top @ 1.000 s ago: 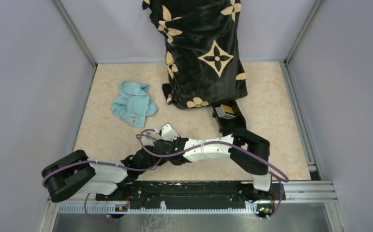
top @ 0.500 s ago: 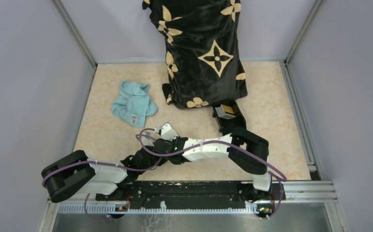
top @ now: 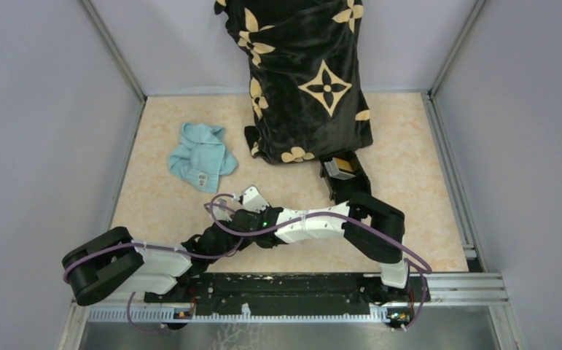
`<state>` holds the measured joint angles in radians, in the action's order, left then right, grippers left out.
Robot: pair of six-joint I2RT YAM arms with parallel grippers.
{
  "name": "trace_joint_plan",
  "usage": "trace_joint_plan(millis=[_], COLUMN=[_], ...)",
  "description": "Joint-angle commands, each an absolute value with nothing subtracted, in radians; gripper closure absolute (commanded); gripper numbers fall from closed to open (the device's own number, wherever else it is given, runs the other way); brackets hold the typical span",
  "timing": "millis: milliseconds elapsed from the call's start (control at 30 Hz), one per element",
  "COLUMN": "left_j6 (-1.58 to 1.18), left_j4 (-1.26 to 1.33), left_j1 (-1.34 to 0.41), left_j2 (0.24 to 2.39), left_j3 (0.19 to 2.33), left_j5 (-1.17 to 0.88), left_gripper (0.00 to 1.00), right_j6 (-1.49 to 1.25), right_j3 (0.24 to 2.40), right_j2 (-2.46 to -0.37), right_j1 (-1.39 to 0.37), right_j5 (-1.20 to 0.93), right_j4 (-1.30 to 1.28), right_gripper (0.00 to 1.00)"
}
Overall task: Put the credit cards into the card holder
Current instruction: Close the card holder at the center of the board.
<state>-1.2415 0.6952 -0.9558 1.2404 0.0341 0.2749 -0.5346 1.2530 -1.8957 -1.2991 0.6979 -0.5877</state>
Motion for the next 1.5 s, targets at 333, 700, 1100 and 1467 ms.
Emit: trace_joint_plan(millis=[333, 700, 1100, 1467], left_j6=[-1.227, -1.229, -1.226, -1.22], left_j4=[0.655, 0.657, 0.652, 0.635], left_j1=[-0.954, -0.955, -0.954, -0.954], left_j2=[1.229, 1.23, 1.218, 1.202], left_j3=[0.0, 0.0, -0.001, 0.001], left_j5=[0.278, 0.275, 0.278, 0.284], left_gripper=[0.99, 0.99, 0.99, 0.99], right_j6=[-0.547, -0.546, -0.549, -0.555], right_j3=[1.303, 1.328, 1.335, 1.327], right_j2=[-1.886, -1.877, -1.879, -1.89], right_j1=[-1.303, -1.321, -1.325, -1.324], right_j5=[0.709, 0.718, 0.723, 0.73], right_j4=[-0.617, -0.634, -0.653, -0.665], right_gripper=[0.82, 0.82, 0.81, 0.9])
